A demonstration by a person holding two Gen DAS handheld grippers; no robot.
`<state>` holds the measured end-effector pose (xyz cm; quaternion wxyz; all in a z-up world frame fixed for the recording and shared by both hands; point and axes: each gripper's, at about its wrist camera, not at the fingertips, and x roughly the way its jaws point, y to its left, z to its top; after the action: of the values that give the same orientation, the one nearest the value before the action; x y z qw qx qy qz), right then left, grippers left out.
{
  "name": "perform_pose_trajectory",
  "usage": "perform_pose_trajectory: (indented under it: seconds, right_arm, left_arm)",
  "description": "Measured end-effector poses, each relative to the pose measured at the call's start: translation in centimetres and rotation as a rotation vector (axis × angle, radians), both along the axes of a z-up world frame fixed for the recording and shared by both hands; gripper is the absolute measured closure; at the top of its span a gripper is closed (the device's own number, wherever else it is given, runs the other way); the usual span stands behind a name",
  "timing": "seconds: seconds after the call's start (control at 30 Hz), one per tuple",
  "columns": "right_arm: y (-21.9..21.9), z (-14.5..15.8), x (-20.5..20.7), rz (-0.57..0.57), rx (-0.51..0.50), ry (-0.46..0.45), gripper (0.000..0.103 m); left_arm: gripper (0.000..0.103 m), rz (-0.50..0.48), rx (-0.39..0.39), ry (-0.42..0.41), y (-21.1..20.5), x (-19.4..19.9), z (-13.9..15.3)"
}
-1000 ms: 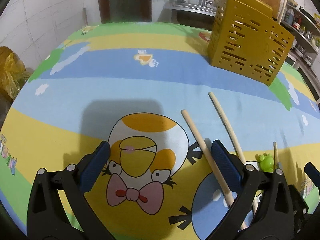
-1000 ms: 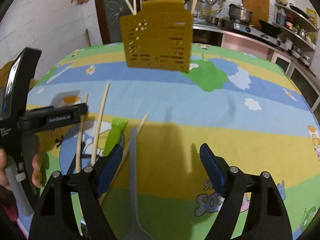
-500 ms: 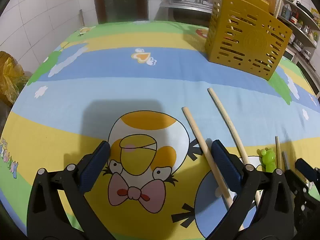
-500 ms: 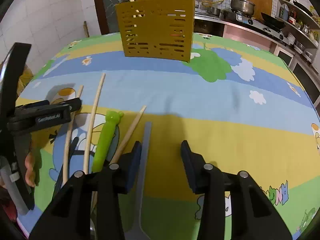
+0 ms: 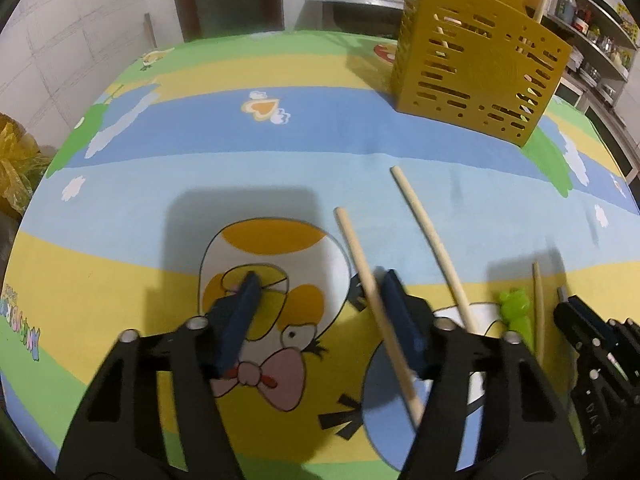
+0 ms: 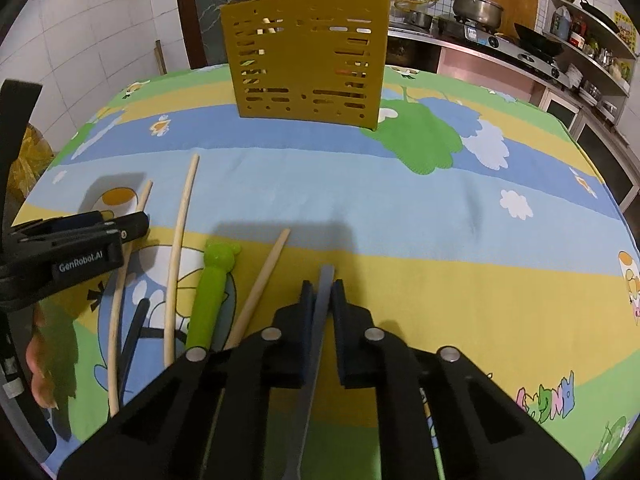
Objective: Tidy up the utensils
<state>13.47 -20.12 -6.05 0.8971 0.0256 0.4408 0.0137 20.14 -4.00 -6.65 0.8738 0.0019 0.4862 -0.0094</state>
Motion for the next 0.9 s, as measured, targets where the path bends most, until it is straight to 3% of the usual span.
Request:
perform_pose_trajectory:
  seconds: [0.37,0.67,0.9]
  right_arm:
    - [0.2,0.0,0.7,-0.027,-0.011,-0.01,0.096]
    - [-1.1,1.3,-0.1,-0.074,0.017,-0.074,0.096]
    - [-2.4,3.8,-1.3,-0.116,0.045,-0.187,0.096]
  left_arm:
    - [0.094,-0.033,0.005,0.005,-1.1,1.4,0.3]
    - [0.098,-0.046,-0.043,-0.024,-0.3,0.8,0.9]
    - [0.098,-0.052,-0.076,-0.154,0.5,-1.0,4.4]
